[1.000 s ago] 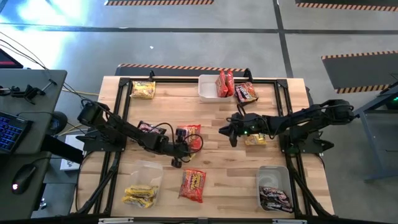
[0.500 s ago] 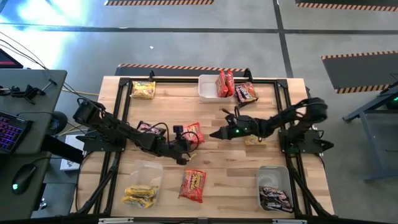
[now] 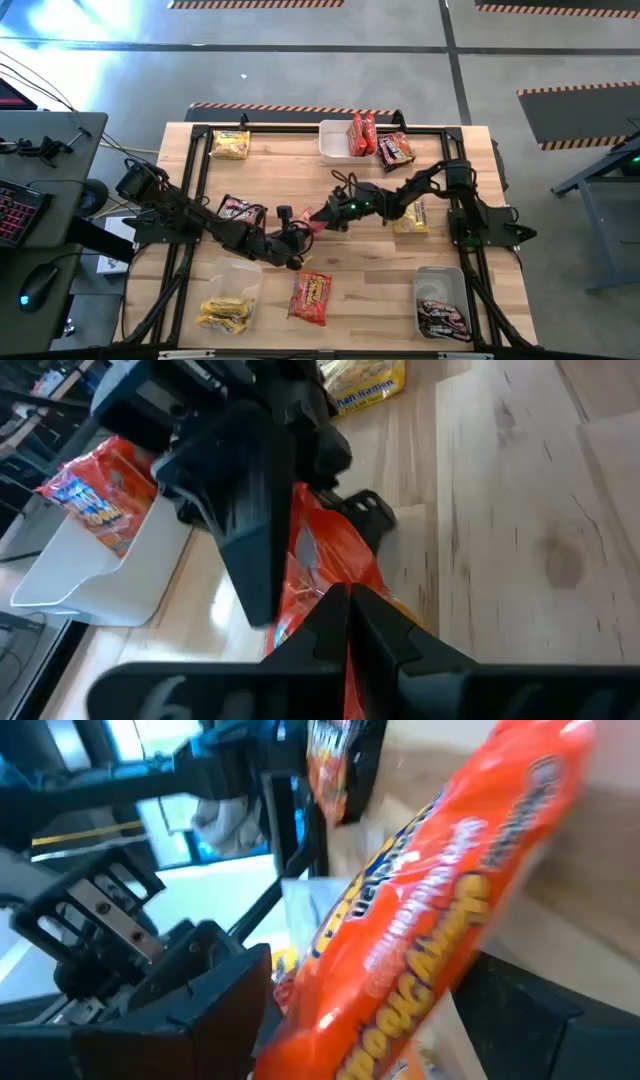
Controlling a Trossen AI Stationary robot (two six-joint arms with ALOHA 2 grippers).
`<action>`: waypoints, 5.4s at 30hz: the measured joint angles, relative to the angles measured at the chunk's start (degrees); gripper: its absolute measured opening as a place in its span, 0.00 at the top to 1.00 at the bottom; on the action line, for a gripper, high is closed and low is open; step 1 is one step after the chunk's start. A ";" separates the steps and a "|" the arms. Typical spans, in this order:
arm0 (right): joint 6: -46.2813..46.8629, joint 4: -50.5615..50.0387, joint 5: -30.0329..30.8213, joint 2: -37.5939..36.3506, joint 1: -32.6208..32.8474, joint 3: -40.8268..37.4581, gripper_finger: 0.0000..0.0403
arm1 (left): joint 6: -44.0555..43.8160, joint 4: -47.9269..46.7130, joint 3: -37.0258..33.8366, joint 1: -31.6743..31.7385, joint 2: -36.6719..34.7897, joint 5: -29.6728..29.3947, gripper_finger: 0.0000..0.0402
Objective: Sort Maruchan noodles
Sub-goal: Put the orange noodle pack into the white bin
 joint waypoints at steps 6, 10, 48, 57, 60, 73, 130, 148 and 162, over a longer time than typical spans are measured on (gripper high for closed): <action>0.88 -3.30 -5.84 0.80 -0.55 4.04 0.28 | 0.37 -0.20 0.00 -1.36 0.00 -0.71 1.00; 1.27 -5.16 -6.16 0.80 -0.91 4.91 0.28 | 1.05 -0.16 0.00 -1.36 0.00 -0.87 1.00; -33.42 1.73 -10.05 -2.35 -8.17 4.84 0.75 | -9.28 3.30 -9.98 1.46 -15.88 2.46 0.81; -46.70 -18.75 -8.99 -19.37 -14.67 6.11 0.75 | -2.17 42.97 -28.32 8.33 -26.51 11.77 0.93; -55.51 -38.91 -3.11 -27.06 -15.84 11.00 0.75 | -1.18 48.26 -31.66 11.69 -29.32 13.32 0.97; -58.87 -111.88 40.85 -23.88 -18.69 47.81 0.76 | -8.49 46.99 -35.04 17.65 -31.64 14.80 0.99; -50.87 -115.90 43.79 -0.79 -24.48 55.82 0.66 | -9.56 44.74 -34.99 17.50 -31.67 14.82 0.99; -58.49 -122.10 46.74 -0.74 -24.48 65.89 0.49 | -9.49 44.30 -34.99 17.50 -31.65 14.80 0.99; -68.81 -119.21 41.43 -0.82 -23.61 64.47 0.71 | -9.43 43.98 -34.99 17.50 -31.65 14.79 0.99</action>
